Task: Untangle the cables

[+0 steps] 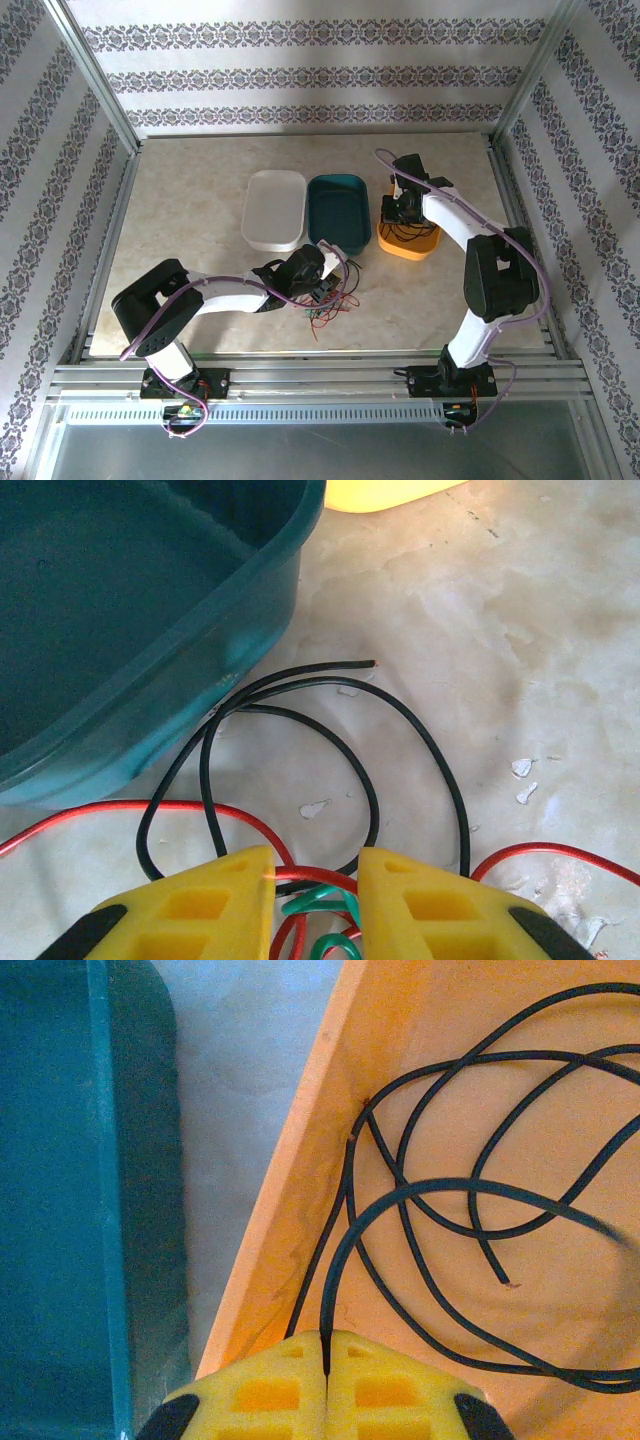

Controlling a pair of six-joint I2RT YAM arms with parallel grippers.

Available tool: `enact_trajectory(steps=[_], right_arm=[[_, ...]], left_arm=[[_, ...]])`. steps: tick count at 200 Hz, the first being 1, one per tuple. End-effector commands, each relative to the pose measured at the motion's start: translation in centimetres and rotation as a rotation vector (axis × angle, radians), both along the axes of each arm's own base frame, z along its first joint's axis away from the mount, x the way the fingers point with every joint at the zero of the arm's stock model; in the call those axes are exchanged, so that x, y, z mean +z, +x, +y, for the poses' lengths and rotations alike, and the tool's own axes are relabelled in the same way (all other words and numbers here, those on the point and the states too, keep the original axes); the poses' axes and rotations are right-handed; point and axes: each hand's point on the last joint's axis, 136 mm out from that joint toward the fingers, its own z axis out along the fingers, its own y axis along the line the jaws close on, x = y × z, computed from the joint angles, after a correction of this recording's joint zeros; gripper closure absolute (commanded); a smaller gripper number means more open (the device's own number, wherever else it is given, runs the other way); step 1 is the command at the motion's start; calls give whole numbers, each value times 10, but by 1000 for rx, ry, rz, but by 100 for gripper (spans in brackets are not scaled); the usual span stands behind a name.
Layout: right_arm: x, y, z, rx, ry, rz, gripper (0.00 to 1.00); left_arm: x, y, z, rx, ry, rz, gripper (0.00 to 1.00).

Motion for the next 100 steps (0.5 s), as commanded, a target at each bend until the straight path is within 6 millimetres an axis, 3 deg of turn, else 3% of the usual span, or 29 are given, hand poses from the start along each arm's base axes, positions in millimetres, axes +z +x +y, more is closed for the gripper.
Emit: enact_trajectory(steps=[1, 20, 32, 47, 84, 100], right_arm=[[6, 13, -14, -56, -76, -40, 100], [11, 17, -31, -121, -141, -53, 99], [16, 18, -33, -136, -136, -64, 73], [27, 18, -31, -136, -117, -99, 61], [64, 4, -24, -136, -68, -216, 55], [74, -13, -8, -85, -32, -245, 55]], left_arm=[[4, -8, -5, -20, 7, -6, 72], [5, -8, -4, -18, 7, -11, 72], [6, -8, -4, -16, 4, -14, 72], [8, -7, -3, -9, 2, -19, 72], [16, -2, 3, 44, -29, -52, 72], [23, 0, 7, 73, -54, -67, 72]])
